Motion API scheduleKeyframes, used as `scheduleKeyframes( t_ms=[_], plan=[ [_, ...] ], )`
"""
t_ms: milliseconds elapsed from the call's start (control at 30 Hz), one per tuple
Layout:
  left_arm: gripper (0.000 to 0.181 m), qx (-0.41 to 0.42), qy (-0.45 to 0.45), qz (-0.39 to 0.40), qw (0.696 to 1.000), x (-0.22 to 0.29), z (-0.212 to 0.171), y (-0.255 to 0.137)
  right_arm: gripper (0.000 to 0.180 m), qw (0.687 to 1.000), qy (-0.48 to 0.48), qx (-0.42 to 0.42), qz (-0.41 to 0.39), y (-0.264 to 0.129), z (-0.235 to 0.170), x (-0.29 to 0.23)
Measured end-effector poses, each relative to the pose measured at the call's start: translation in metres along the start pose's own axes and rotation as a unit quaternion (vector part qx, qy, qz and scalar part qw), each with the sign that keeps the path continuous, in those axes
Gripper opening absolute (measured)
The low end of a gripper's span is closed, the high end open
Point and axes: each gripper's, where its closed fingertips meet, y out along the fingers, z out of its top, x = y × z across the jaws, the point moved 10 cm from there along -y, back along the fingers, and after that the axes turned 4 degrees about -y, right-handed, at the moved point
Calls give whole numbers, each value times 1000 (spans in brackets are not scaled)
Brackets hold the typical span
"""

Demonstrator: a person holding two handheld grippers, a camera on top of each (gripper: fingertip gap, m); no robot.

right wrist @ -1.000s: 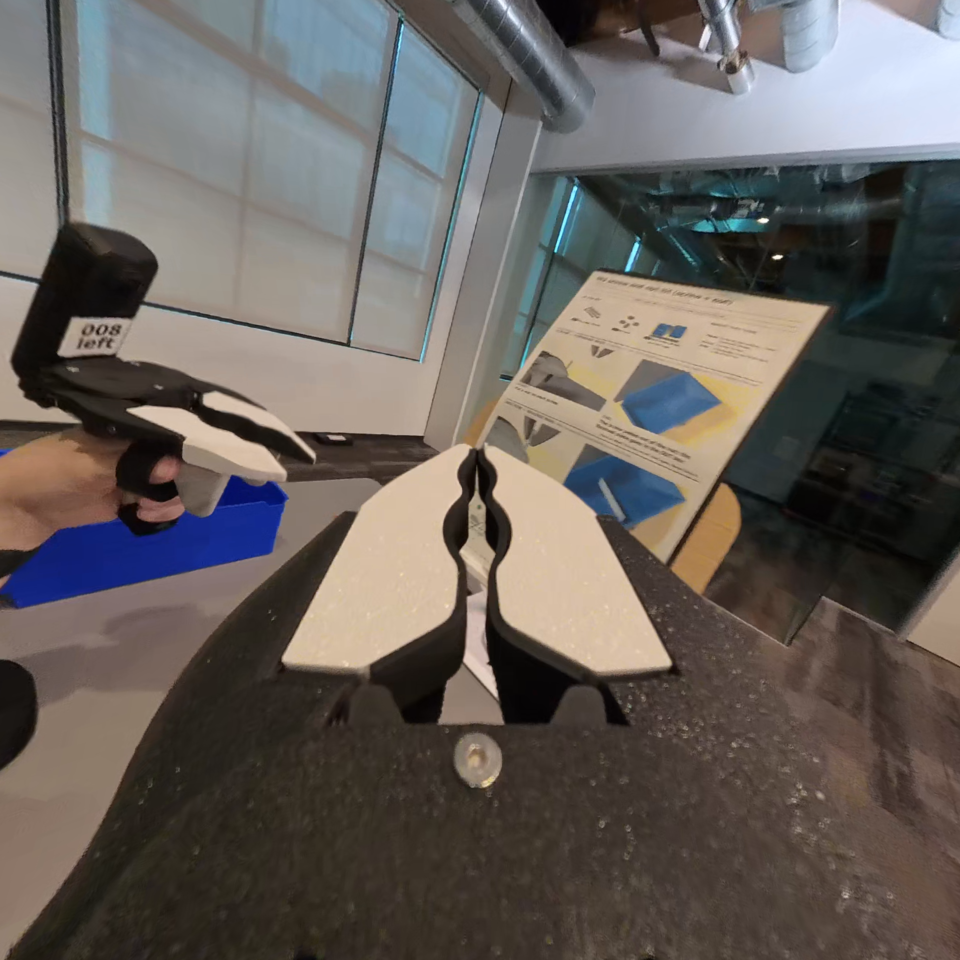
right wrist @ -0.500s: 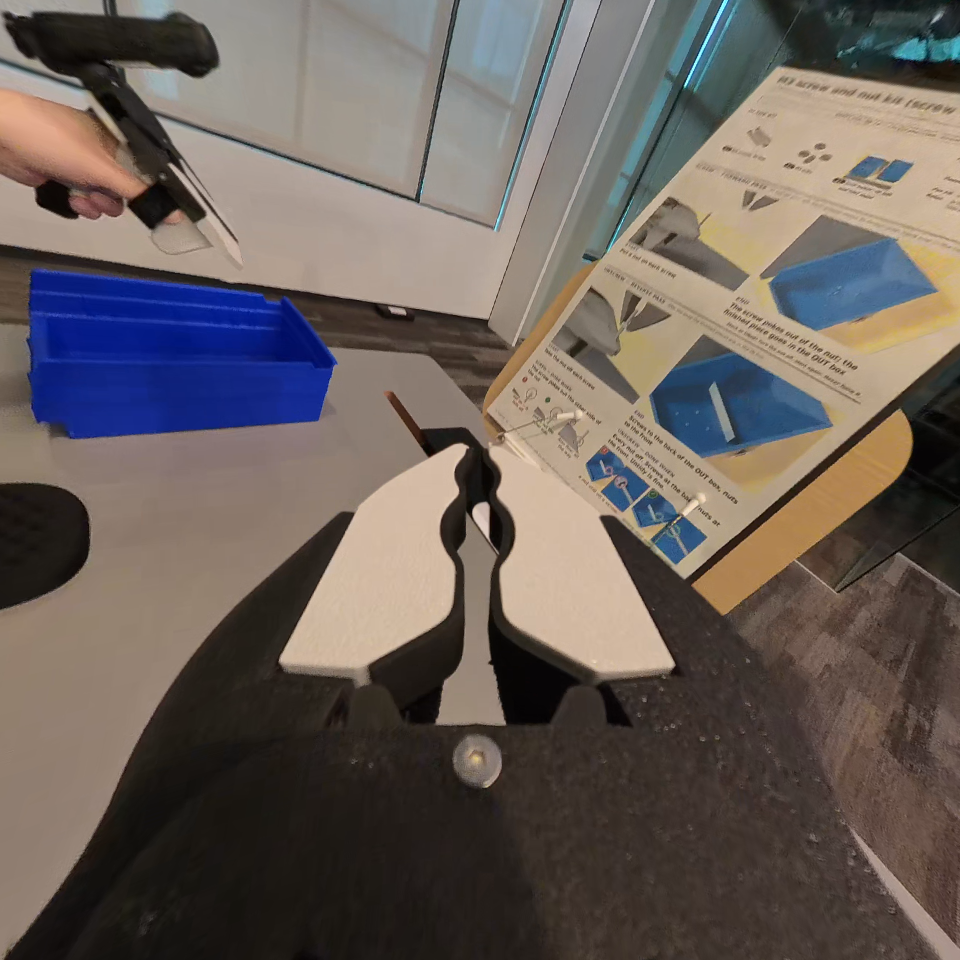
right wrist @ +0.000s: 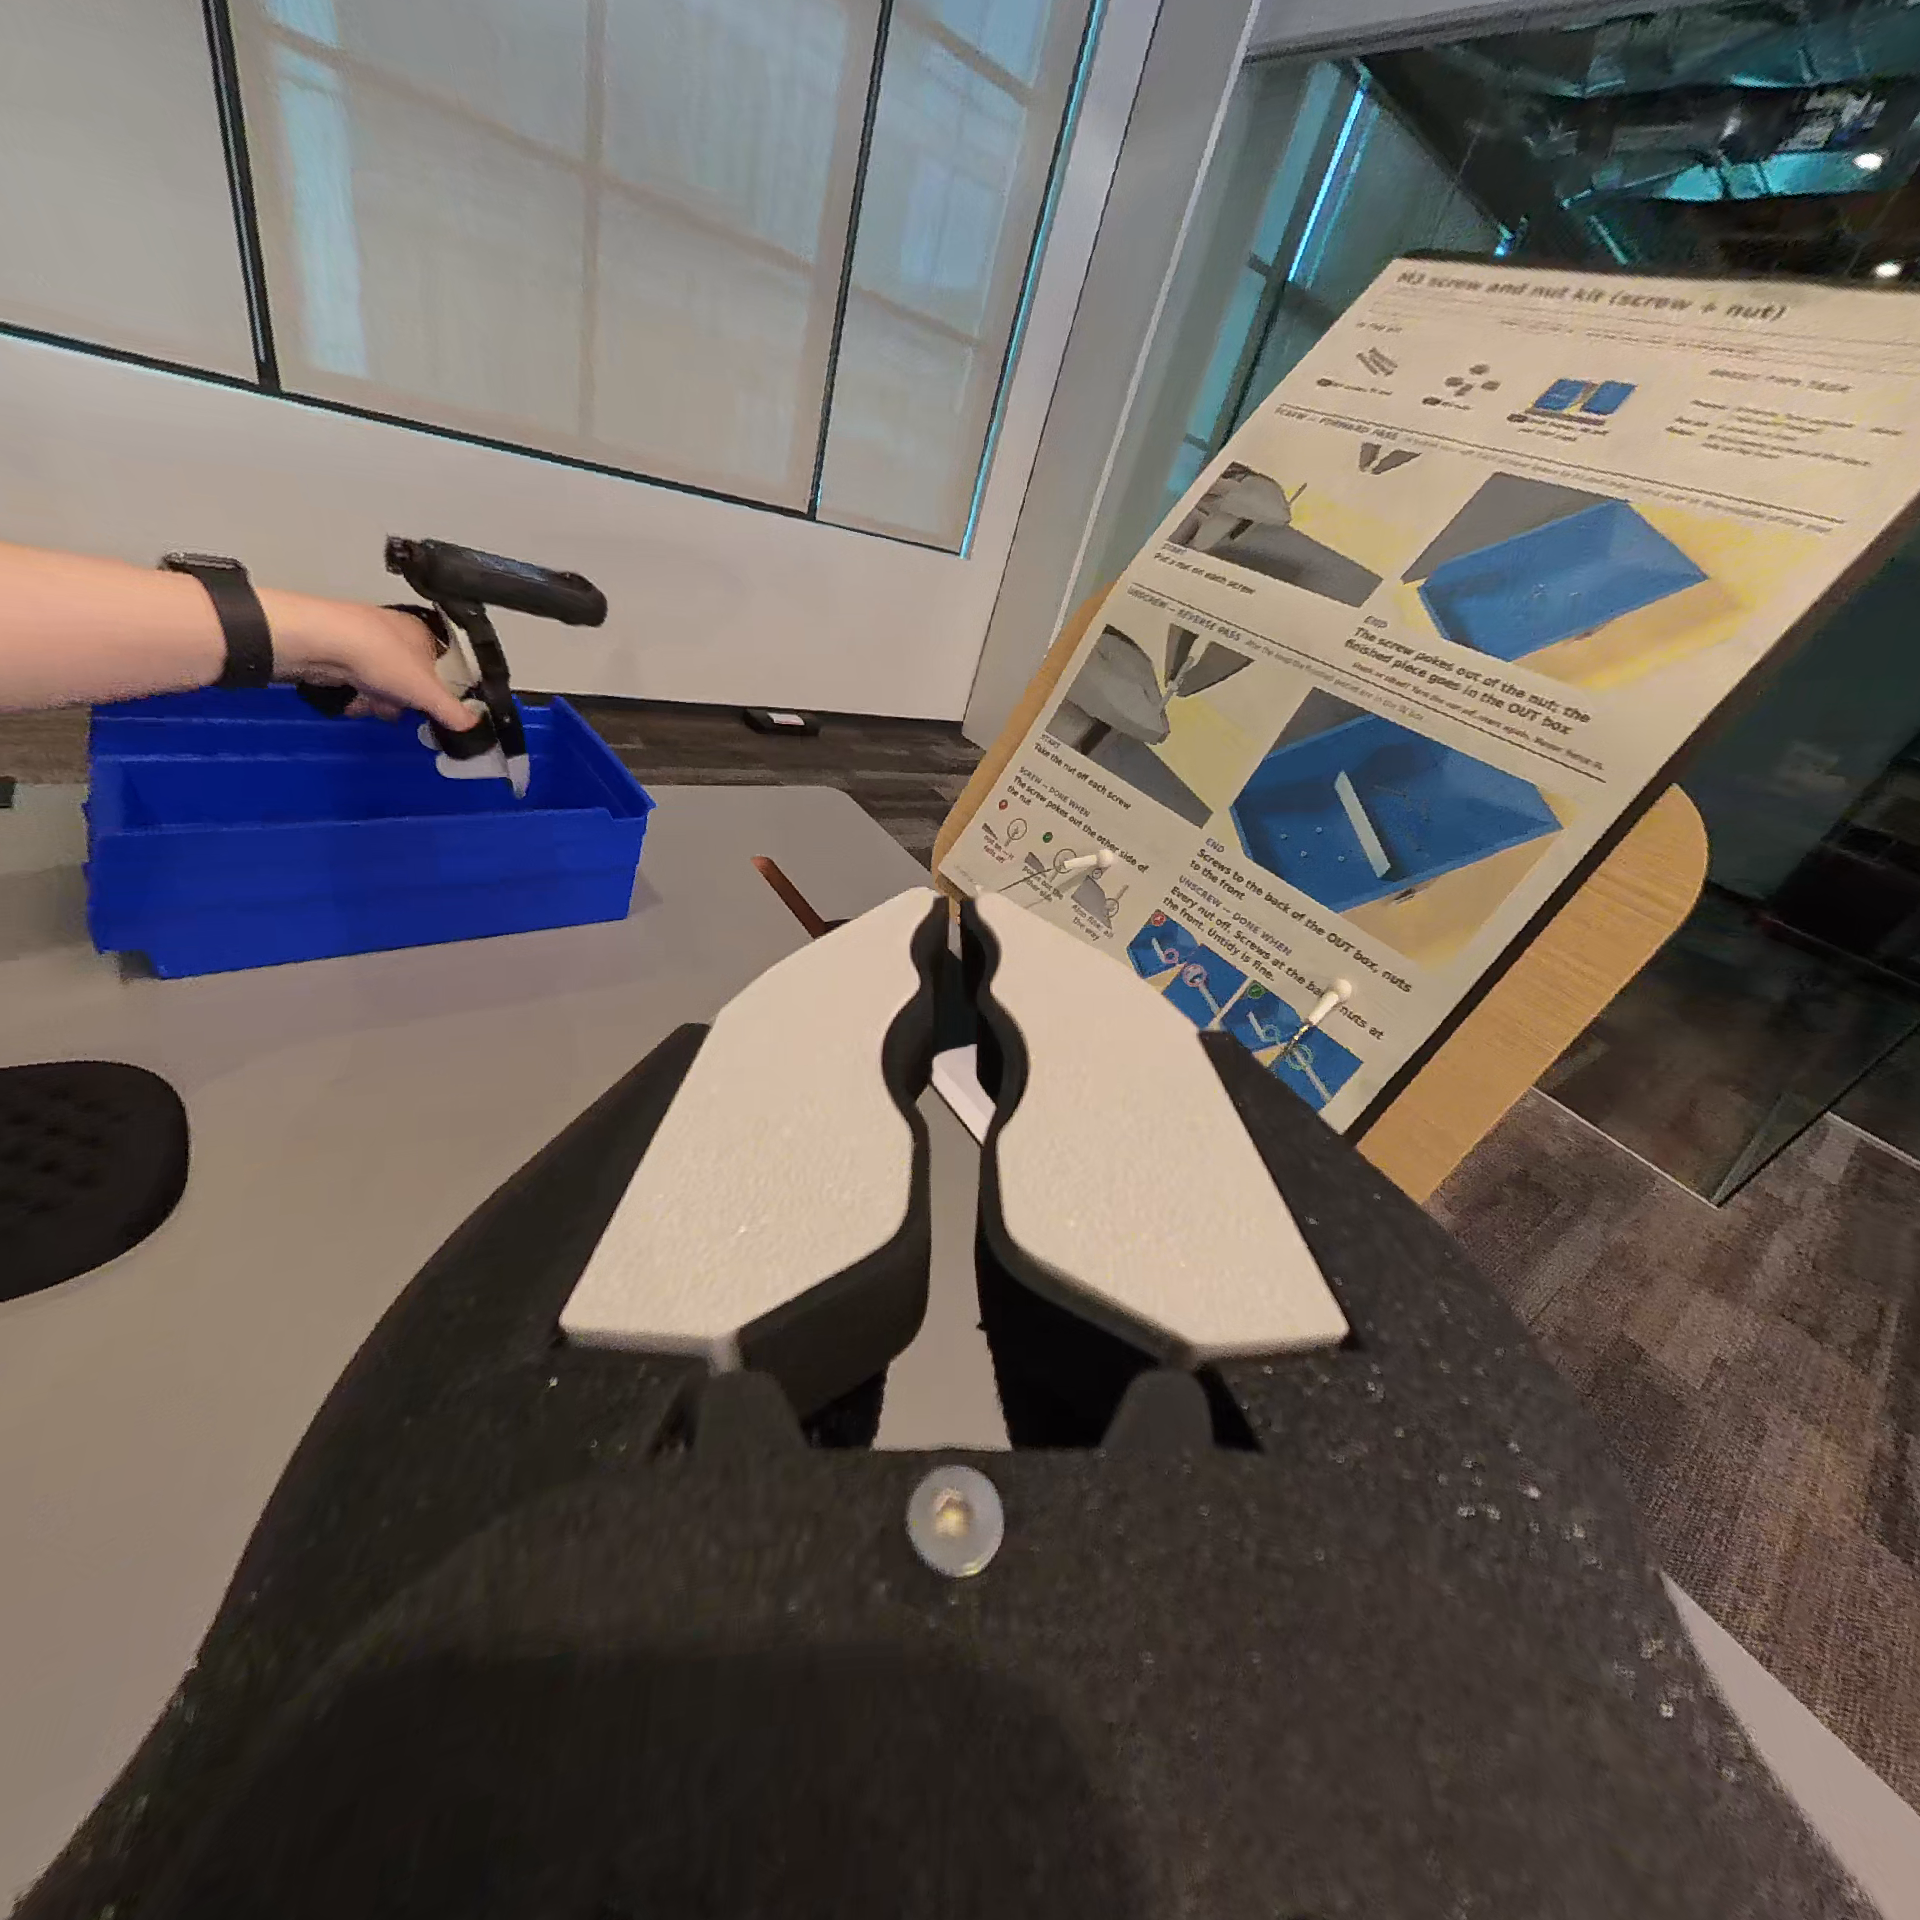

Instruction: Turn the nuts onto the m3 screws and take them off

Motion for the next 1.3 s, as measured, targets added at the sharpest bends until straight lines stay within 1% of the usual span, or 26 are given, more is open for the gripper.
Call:
scheduleKeyframes(
  t_ms=[33,133,300,500,567,700,933,1033,1133,1200,1300],
  plan=[
    [14,-2,-4,-4,1000,0,1,4,2,1000,1,-2,1,-1,0,1],
    [15,-21,-20,-24,999,0,1,14,2,1000,-2,0,-2,-2,0,1],
    [15,-29,-17,-12,999,-5,-1,27,2,1000,-4,-3,2,0,0,0],
    [15,-33,-23,-20,999,-8,-7,40,2,1000,-8,-15,0,2,-1,0],
    [14,-23,-33,-20,999,-11,-8,41,2,1000,-8,-15,0,2,-2,0],
    [3,-10,-31,-20,999,-14,-12,41,2,1000,-8,-16,1,4,-2,0],
    [3,-14,-22,-45,999,-15,-18,35,2,1000,-9,-15,3,3,-2,-1],
    [3,44,-24,-93,994,-16,-18,14,2,1000,-4,-14,5,3,-3,0],
    [2,153,-7,-139,978,-13,-18,-38,2,1000,2,-14,8,5,-6,1],
    [3,239,20,-185,953,0,-19,-87,2,1000,10,-11,18,11,-8,0],
    [2,343,91,-243,903,43,-28,-164,2,999,21,2,48,22,-9,-6]
  ],
)
